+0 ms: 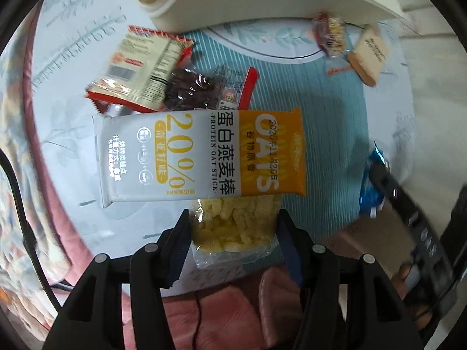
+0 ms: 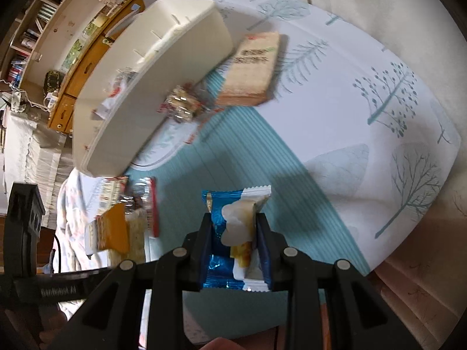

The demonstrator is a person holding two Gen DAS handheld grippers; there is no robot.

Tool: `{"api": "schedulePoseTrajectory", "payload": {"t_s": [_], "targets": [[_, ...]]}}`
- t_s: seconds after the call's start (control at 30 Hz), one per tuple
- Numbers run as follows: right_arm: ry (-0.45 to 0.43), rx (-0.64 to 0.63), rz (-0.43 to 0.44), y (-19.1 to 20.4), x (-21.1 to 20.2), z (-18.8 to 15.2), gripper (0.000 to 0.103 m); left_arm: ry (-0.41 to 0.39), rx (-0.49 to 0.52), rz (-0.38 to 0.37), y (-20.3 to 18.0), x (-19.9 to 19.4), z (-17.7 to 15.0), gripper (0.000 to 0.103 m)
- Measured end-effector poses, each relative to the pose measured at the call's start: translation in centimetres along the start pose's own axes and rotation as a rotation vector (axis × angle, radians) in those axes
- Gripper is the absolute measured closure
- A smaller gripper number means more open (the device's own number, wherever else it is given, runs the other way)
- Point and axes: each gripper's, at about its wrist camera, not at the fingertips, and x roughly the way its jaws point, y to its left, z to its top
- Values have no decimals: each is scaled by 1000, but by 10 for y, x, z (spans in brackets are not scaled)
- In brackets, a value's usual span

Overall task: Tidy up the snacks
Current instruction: 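Carry both held snacks over the white tray and open both tools to release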

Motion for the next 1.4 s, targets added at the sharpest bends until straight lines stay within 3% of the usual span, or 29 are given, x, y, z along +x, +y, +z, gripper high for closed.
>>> {"api": "schedulePoseTrajectory", "payload": {"t_s": [0.2,0.43,0.67,1.07,1.3,1.4], "targets": [[0,-14,62,28,-17,23,75,-39,75,-11,-5,-54,7,48],[-8,-69,135,64,-38,59,75,-104,92,-26,6,-125,16,48],[46,-109,124,91,-42,104,75,-161,64,-8,4,-164,51,48],[101,-152,184,114,-22,191,75,-274,-8,-8,-8,-176,120,48],[134,-197,195,120,-1,225,74,-358,-54,-26,-11,-171,143,48],[133,-206,216,121,2,234,74,-401,-87,-67,-9,-165,146,48]]}}
